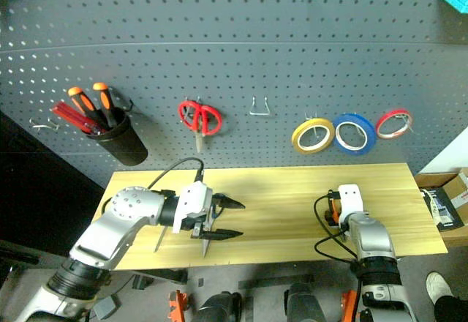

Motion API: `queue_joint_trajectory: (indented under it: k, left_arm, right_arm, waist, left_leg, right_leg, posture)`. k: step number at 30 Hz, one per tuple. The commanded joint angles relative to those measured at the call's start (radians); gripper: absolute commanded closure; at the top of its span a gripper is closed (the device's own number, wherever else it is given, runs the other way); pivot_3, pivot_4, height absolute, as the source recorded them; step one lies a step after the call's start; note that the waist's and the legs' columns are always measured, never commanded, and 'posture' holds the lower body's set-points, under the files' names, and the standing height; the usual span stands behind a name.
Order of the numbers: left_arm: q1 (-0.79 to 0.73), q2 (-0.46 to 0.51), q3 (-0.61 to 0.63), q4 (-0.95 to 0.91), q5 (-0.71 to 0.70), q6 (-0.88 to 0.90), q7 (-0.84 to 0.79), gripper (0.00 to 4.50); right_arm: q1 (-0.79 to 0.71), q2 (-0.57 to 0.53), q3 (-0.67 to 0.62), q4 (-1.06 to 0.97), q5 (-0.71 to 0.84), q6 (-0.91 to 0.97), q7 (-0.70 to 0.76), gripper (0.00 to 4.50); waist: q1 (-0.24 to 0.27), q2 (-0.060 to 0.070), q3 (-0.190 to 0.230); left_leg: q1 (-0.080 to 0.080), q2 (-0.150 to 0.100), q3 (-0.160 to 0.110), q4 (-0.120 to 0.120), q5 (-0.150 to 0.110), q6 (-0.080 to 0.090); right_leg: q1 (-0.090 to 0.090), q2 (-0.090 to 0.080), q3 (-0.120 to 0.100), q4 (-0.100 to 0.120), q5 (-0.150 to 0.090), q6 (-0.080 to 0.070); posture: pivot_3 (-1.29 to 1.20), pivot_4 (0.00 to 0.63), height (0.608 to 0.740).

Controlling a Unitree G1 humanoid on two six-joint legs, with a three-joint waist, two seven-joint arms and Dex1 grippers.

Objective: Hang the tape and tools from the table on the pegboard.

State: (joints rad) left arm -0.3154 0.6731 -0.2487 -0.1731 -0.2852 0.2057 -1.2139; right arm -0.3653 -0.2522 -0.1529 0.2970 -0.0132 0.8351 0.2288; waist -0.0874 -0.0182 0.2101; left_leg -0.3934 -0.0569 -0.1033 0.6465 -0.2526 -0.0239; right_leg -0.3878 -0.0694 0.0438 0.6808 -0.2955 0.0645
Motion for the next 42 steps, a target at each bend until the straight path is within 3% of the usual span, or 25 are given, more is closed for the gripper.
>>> queue_joint_trajectory:
  k: [1, 4, 5, 8, 11, 15, 20, 24, 29, 36, 42]
  left_arm:
    - [0.009, 0.011, 0.025, -0.031, 0.0, -0.019, 0.009, 1.44]
    - [0.017, 0.009, 0.036, -0.031, -0.005, -0.015, 0.023, 1.44]
    - [0.019, 0.006, 0.045, -0.032, -0.01, -0.009, 0.033, 1.44]
    - [0.028, -0.011, 0.084, -0.052, -0.044, 0.033, 0.08, 1.44]
    - [0.06, -0.042, 0.171, -0.108, -0.133, 0.133, 0.166, 1.44]
    - [0.153, -0.029, 0.262, -0.17, -0.208, 0.178, 0.192, 1.44]
    - [0.233, -0.02, 0.35, -0.18, -0.255, 0.171, 0.2, 1.44]
    - [0.218, -0.077, 0.443, -0.162, -0.296, 0.161, 0.293, 1.44]
    - [0.173, -0.118, 0.469, -0.168, -0.325, 0.188, 0.375, 1.44]
    - [0.165, -0.121, 0.416, -0.219, -0.347, 0.22, 0.375, 1.44]
    - [0.122, -0.142, 0.386, -0.211, -0.339, 0.22, 0.403, 1.44]
  right_arm:
    - [-0.017, -0.006, -0.013, 0.06, 0.039, 0.014, 0.016, 0.66]
    - [-0.026, -0.007, -0.007, 0.076, 0.05, 0.017, 0.02, 1.68]
    - [-0.025, -0.007, -0.001, 0.068, 0.051, 0.017, 0.019, 1.81]
    - [0.003, -0.002, 0.022, -0.004, 0.047, -0.03, 0.018, 1.81]
    - [0.11, 0.027, 0.105, -0.259, 0.028, -0.129, 0.012, 1.81]
    - [0.263, 0.085, 0.237, -0.575, -0.01, -0.125, -0.038, 1.81]
    - [0.334, 0.156, 0.397, -0.811, -0.079, -0.134, -0.115, 1.81]
    - [0.257, 0.173, 0.468, -0.901, -0.147, -0.208, -0.15, 1.81]
    - [0.007, 0.198, 0.42, -0.836, -0.152, -0.27, -0.157, 1.81]
    - [-0.324, 0.239, 0.353, -0.6, -0.131, -0.441, -0.18, 1.81]
    - [-0.478, 0.279, 0.325, -0.339, -0.129, -0.636, -0.221, 1.81]
  waist:
    - [0.001, -0.001, -0.001]
    - [0.001, -0.003, -0.002]
    - [0.0, -0.004, -0.002]
    - [0.001, -0.004, -0.002]
    - [0.003, -0.003, -0.002]
    - [-0.003, -0.003, -0.002]
    - [0.01, -0.003, -0.002]
    - [0.027, -0.003, -0.002]
    - [0.034, -0.004, -0.003]
    - [0.031, -0.004, -0.003]
    - [0.03, -0.004, -0.003]
  left_leg:
    - [0.0, 0.0, 0.0, 0.0, 0.0, 0.0]
    - [0.0, 0.0, 0.0, 0.0, 0.0, 0.0]
    - [0.0, 0.0, 0.0, 0.0, 0.0, 0.0]
    - [0.0, 0.0, 0.0, 0.0, 0.0, 0.0]
    - [-0.001, 0.0, -0.001, 0.0, 0.0, 0.0]
    - [-0.004, 0.001, 0.0, -0.001, 0.0, 0.0]
    - [-0.005, 0.001, -0.002, -0.001, 0.0, -0.001]
    - [-0.004, 0.0, -0.004, 0.0, 0.002, -0.003]
    - [-0.003, 0.0, -0.006, 0.0, 0.004, -0.005]
    - [-0.005, 0.0, -0.004, -0.002, 0.005, -0.008]
    - [-0.005, 0.0, -0.004, -0.002, 0.006, -0.009]
  right_leg:
    - [0.0, 0.0, 0.0, 0.0, 0.0, 0.0]
    - [0.0, 0.0, 0.0, 0.0, 0.0, 0.0]
    - [0.0, 0.0, 0.0, 0.0, 0.0, 0.0]
    - [0.0, 0.0, 0.0, 0.0, 0.0, 0.0]
    - [-0.001, 0.0, -0.001, 0.0, 0.0, 0.0]
    - [-0.006, 0.0, 0.001, 0.0, 0.0, 0.0]
    - [-0.007, -0.001, 0.0, 0.0, 0.0, 0.0]
    - [-0.006, -0.001, -0.002, 0.0, 0.001, -0.001]
    - [-0.005, 0.0, -0.003, 0.0, 0.003, -0.002]
    - [-0.007, 0.0, -0.002, 0.0, 0.003, -0.003]
    - [-0.009, 0.001, -0.002, 0.0, 0.003, -0.003]
  posture:
    - [-0.06, 0.172, 0.74]
    - [-0.06, 0.169, 0.74]
    - [-0.06, 0.169, 0.74]
    - [-0.06, 0.172, 0.74]
    - [-0.05, 0.178, 0.74]
    - [-0.05, 0.18, 0.74]
    - [-0.04, 0.171, 0.74]
    - [-0.03, 0.166, 0.74]
    - [-0.02, 0.162, 0.74]
    - [-0.02, 0.16, 0.74]
    - [0.0, 0.162, 0.74]
